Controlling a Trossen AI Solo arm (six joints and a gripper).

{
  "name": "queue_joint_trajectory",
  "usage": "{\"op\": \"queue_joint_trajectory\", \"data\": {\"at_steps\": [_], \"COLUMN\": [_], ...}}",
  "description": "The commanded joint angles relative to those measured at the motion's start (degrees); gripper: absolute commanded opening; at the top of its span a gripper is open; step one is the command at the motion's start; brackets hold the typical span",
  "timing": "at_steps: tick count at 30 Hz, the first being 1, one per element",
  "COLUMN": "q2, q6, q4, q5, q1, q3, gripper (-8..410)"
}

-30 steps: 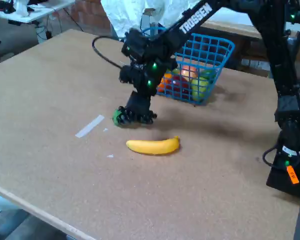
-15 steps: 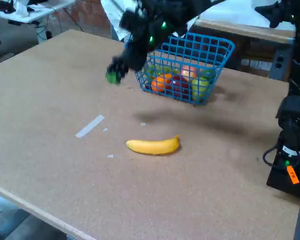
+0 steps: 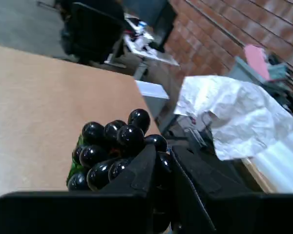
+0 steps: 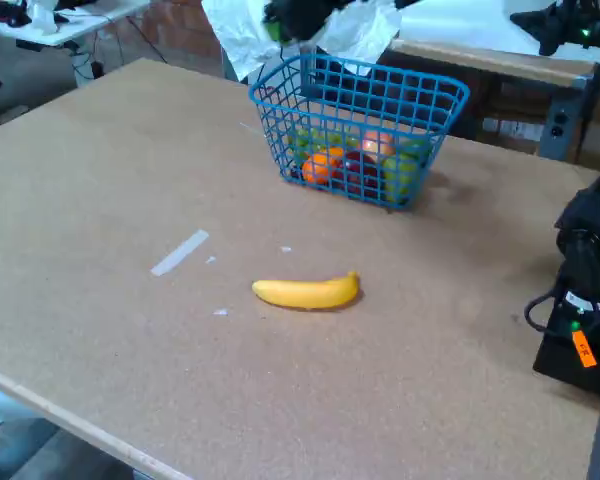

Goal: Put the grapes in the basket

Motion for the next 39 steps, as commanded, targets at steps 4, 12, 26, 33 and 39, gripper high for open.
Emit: {"op": "queue_joint_trajectory", "data": {"at_steps": [4, 12, 26, 33, 39], "q2": [-0.11, -0.11, -0.13, -0.13, -0.13], "q6": [5.86, 6.64, 9.11, 9.92, 10.4], "q4": [-0.48, 0.76, 13.16, 15.34, 15.91], "q5": [0.5, -2.21, -7.06, -7.15, -14.23], "q1": [-8.55, -16.39, -21.0, -21.03, -22.08], "q3": [-0.48, -6.27, -23.52, -27.45, -27.69], "gripper": [0, 0, 0, 0, 42]}}
